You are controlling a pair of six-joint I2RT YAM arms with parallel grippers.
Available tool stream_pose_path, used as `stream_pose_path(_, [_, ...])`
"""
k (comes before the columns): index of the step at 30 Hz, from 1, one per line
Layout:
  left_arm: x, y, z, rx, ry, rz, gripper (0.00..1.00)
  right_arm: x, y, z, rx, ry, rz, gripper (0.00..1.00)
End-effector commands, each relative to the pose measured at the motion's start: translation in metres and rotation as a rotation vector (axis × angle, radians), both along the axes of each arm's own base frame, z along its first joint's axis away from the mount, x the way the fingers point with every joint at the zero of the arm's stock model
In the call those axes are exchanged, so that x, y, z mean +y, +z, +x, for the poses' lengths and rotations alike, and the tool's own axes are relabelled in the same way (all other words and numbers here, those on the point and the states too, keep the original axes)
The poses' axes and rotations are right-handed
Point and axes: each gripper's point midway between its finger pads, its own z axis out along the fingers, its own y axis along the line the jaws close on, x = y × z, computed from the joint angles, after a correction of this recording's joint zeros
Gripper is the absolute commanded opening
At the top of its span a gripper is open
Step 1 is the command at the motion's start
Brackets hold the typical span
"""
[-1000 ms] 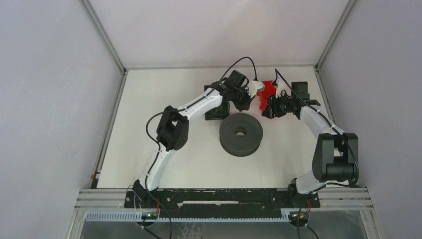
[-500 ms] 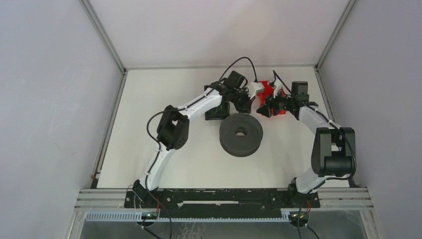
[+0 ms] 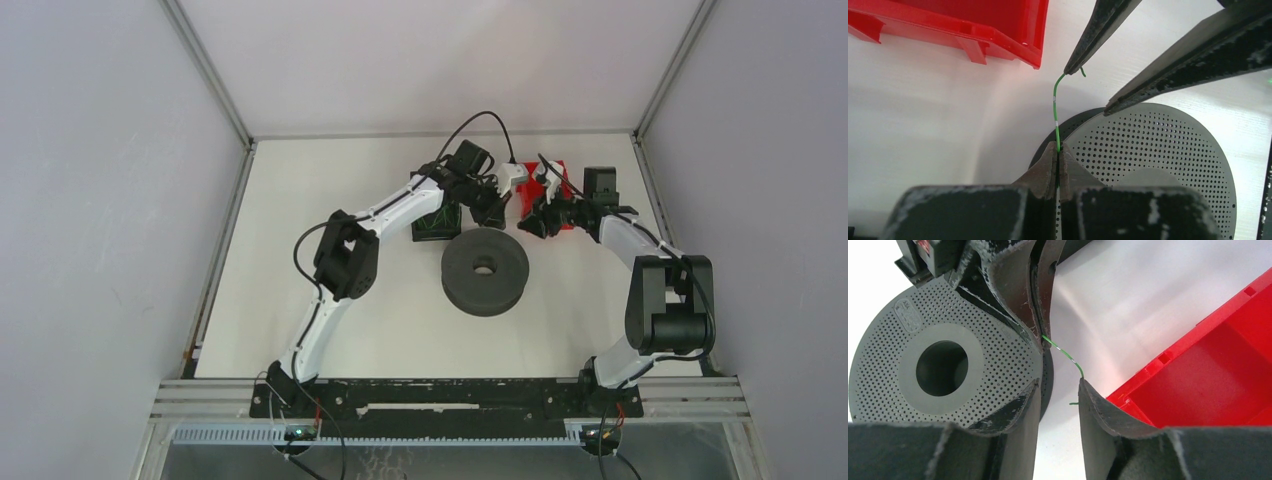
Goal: Wrap the cables
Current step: Wrap the cable around the cable reel.
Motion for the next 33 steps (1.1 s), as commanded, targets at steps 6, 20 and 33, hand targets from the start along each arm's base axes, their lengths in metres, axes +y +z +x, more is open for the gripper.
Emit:
stream_pose_path(6, [-0.010,0.030,-0.002,0.016,-0.034,-0.089,0.00,0.006,-0.002,-0.002,-0.067,0.070,-0.061,0.27])
stream_pose_path(20, [0.003,0.045,0.015,-0.006,0.055,-0.108,0.35,-0.011,-0.010,-0.020,0.107,-0.080,-0.084,0.00])
stream_pose_path(33, [0.033,0.072,0.007,-0.043,0.082,-0.107,0.58,-0.028,-0.021,-0.046,0.299,-0.243,-0.063,0.00])
